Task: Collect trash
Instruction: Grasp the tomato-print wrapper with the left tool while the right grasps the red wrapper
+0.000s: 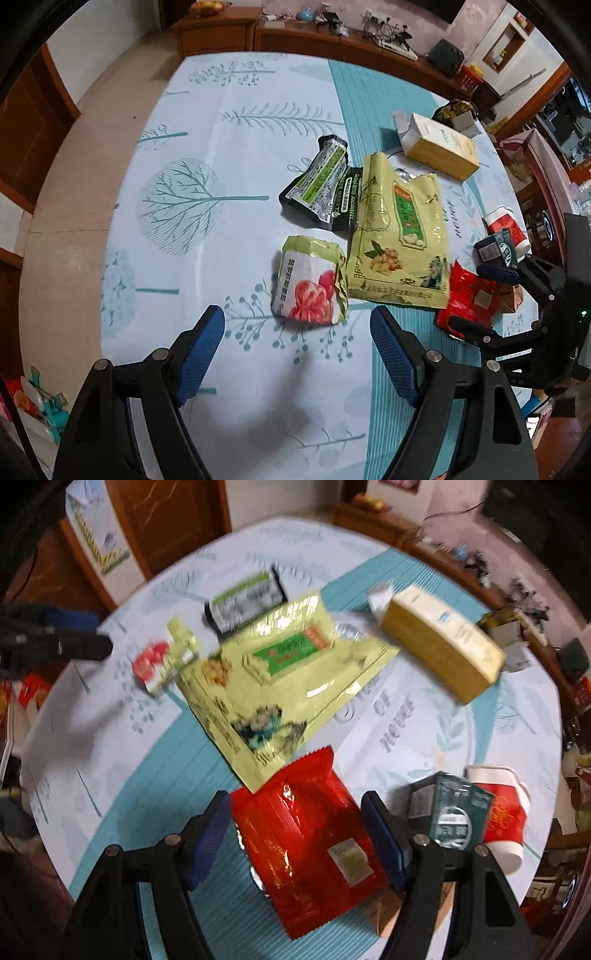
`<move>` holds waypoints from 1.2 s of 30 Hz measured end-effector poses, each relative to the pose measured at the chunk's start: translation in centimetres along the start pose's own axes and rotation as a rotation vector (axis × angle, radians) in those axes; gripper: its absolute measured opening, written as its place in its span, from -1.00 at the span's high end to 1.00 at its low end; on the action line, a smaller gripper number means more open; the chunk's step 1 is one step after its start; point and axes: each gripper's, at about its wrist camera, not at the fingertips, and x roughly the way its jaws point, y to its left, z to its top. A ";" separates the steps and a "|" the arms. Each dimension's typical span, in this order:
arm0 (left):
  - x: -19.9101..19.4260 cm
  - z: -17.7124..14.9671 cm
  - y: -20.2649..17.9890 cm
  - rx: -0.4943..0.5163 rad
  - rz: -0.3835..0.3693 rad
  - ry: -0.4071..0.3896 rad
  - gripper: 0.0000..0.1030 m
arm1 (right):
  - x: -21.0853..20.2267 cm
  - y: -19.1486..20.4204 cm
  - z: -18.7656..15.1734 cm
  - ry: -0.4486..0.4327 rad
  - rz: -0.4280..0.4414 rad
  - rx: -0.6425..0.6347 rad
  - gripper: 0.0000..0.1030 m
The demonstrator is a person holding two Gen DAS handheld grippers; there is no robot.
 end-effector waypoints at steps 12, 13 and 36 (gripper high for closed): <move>3.9 1.7 0.4 0.010 -0.025 0.086 -0.55 | 1.6 -0.5 -0.6 0.085 -0.009 0.054 -0.23; 4.2 1.8 0.3 0.013 -0.028 0.093 -0.54 | 1.4 -0.5 -0.7 0.080 -0.014 0.070 -0.16; 2.9 -2.2 -0.9 0.047 0.056 0.066 0.62 | -3.1 -0.3 -8.2 -0.046 0.099 0.410 0.96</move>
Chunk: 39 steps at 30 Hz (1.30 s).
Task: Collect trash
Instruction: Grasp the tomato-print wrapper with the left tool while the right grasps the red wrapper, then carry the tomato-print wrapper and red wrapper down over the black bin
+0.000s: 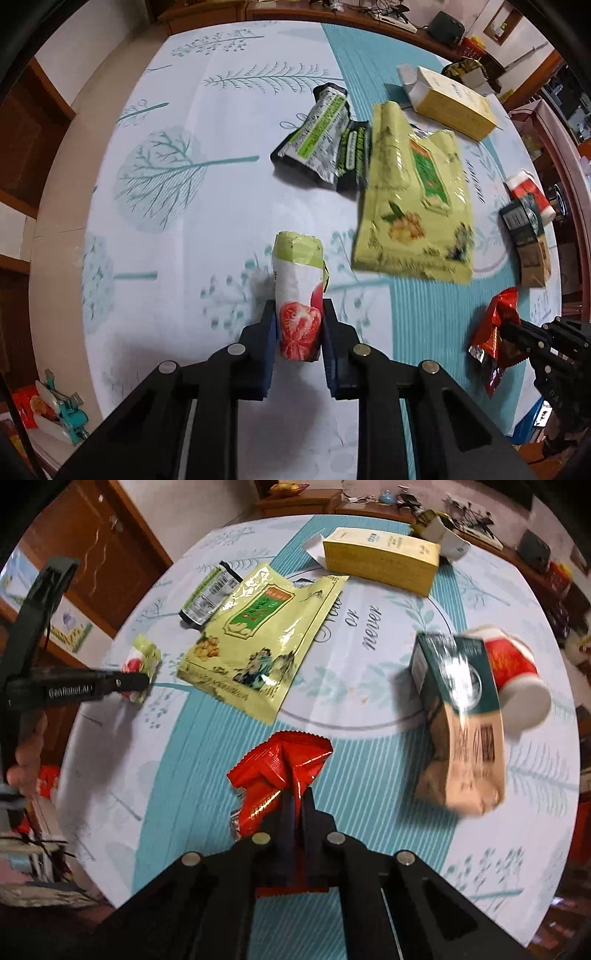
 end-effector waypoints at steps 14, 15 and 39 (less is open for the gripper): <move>-9.5 -9.7 -6.4 0.029 -0.029 -0.081 0.62 | -8.4 1.1 -5.4 -0.167 0.126 0.134 0.96; -10.3 -10.3 -7.1 0.031 -0.033 -0.092 0.62 | -9.2 1.3 -5.9 -0.174 0.129 0.135 0.96; -20.5 -28.1 -16.4 0.015 0.013 -0.230 0.61 | -18.8 2.9 -21.3 -0.275 0.248 0.016 0.97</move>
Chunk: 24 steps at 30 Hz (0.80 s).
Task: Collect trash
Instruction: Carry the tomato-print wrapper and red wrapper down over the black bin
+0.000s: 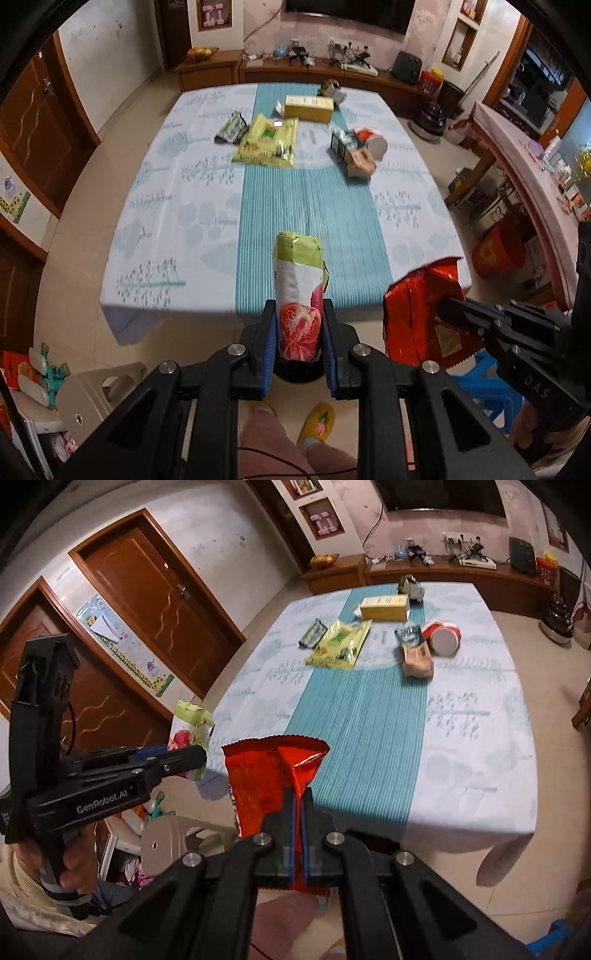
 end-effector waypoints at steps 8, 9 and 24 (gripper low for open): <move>2.8 -3.3 0.3 0.050 -0.004 0.076 0.61 | 1.6 -1.5 -3.3 0.035 -0.055 0.100 0.97; 3.3 -3.7 0.3 0.059 -0.004 0.085 0.61 | 2.1 -1.8 -3.9 0.049 -0.067 0.121 0.97; 18.9 -13.7 3.0 0.039 -0.091 0.276 0.61 | 13.6 -5.0 -15.1 0.213 -0.288 0.269 0.97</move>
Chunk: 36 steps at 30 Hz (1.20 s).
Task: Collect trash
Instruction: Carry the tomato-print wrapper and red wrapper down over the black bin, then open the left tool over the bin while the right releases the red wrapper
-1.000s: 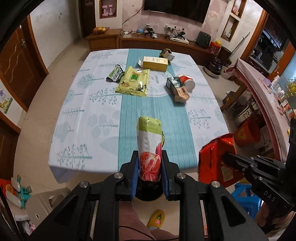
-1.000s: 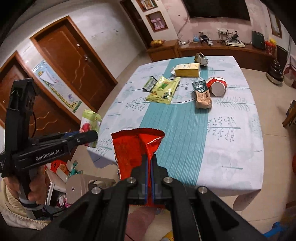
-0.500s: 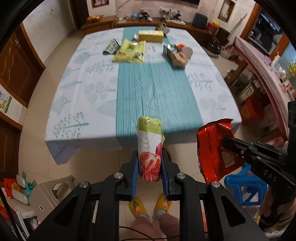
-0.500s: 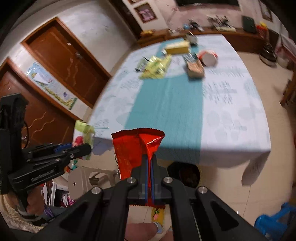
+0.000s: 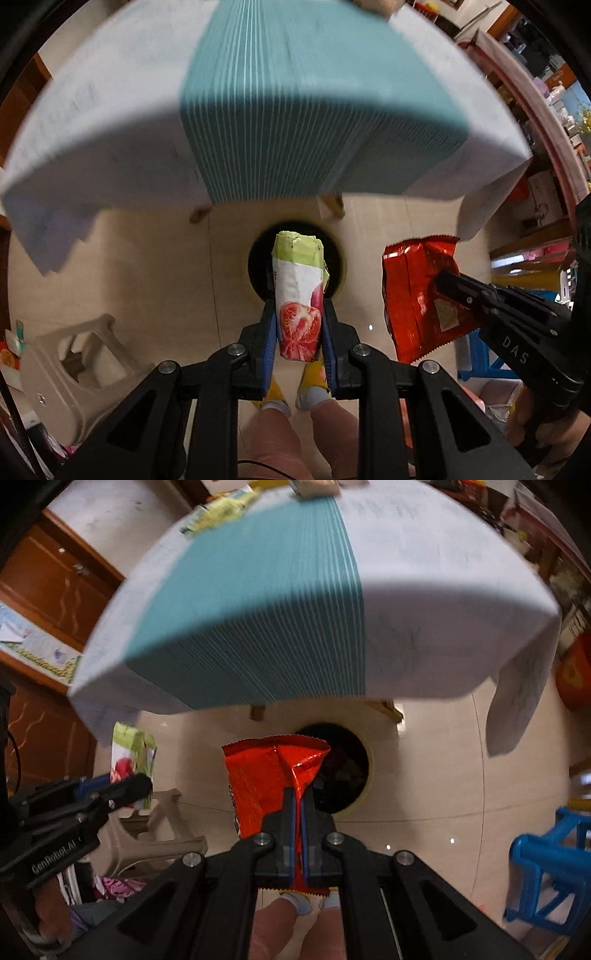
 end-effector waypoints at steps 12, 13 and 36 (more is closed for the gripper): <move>13.4 1.0 2.2 -0.030 -0.067 0.003 0.56 | 15.5 -4.6 -0.9 0.032 -0.057 0.170 0.96; 14.6 1.2 2.3 -0.035 -0.072 0.000 0.54 | 16.5 -5.1 -0.9 0.032 -0.062 0.182 0.95; 21.5 4.0 0.9 -0.038 0.022 0.008 -0.18 | 25.6 -8.7 -0.5 0.106 -0.043 0.234 0.46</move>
